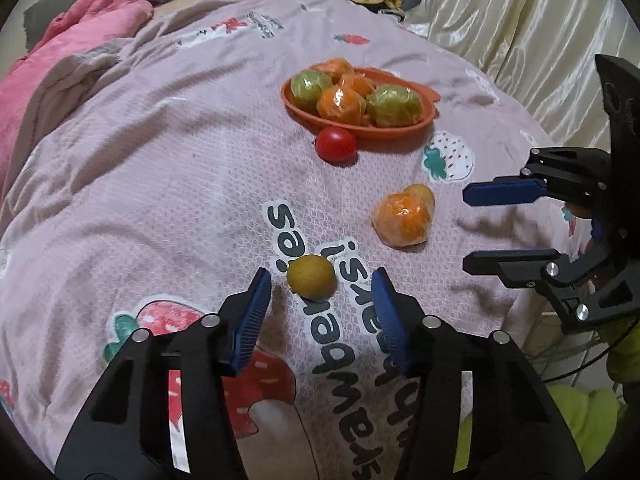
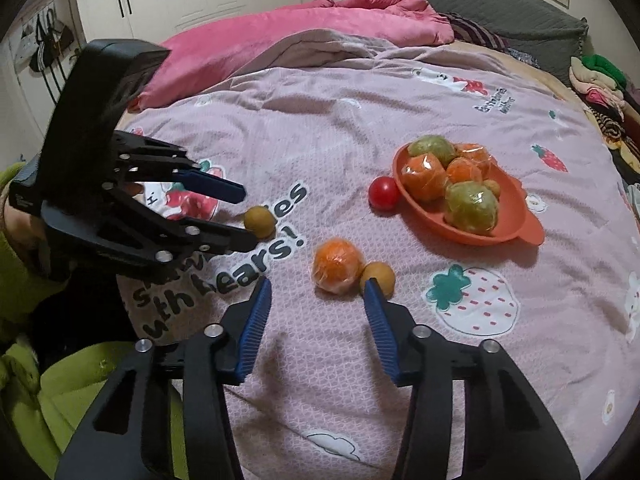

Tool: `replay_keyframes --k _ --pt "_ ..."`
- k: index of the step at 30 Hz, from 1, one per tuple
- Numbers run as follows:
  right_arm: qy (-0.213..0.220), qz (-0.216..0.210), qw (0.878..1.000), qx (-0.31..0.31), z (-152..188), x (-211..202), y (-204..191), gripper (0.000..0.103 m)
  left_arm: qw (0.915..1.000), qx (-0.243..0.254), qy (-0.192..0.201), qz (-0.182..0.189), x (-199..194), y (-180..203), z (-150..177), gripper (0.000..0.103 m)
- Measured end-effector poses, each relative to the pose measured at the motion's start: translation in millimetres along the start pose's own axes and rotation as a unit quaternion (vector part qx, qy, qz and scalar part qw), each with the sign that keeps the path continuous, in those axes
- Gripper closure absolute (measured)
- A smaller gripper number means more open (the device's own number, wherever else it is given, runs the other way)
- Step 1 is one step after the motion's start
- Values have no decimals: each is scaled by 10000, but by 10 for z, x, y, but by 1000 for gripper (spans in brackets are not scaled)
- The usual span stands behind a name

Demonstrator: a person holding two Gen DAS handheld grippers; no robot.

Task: Organize fruits
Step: 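Grasp a small yellow fruit with the left tool while the right tool grasps a wrapped orange, then lift and carry the yellow fruit and the orange over the orange plate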

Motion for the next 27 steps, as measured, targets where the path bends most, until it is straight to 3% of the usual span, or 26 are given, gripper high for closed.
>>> replay_keyframes --k 5,11,27 --pt "-70 -20 10000 13 4 79 -12 60 9999 30 -98 -77 133 -4 -40 61" --pt "-142 46 9999 -41 -52 165 17 63 9998 38 -166 -65 255 -34 -72 83" --pt "-781 696 9887 -1074 -270 581 -54 68 9988 -315 5 380 121 -160 -100 83"
Point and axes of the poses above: each gripper's, at about its wrist camera, not at the fingertips, and x roughly the way its jaws point, y to its right, z to its underside, the point moved 1 cm from there along x, roughly the way its jaws point, and after that the axes turned 9 degrees about -x, right-handed, at the moved point
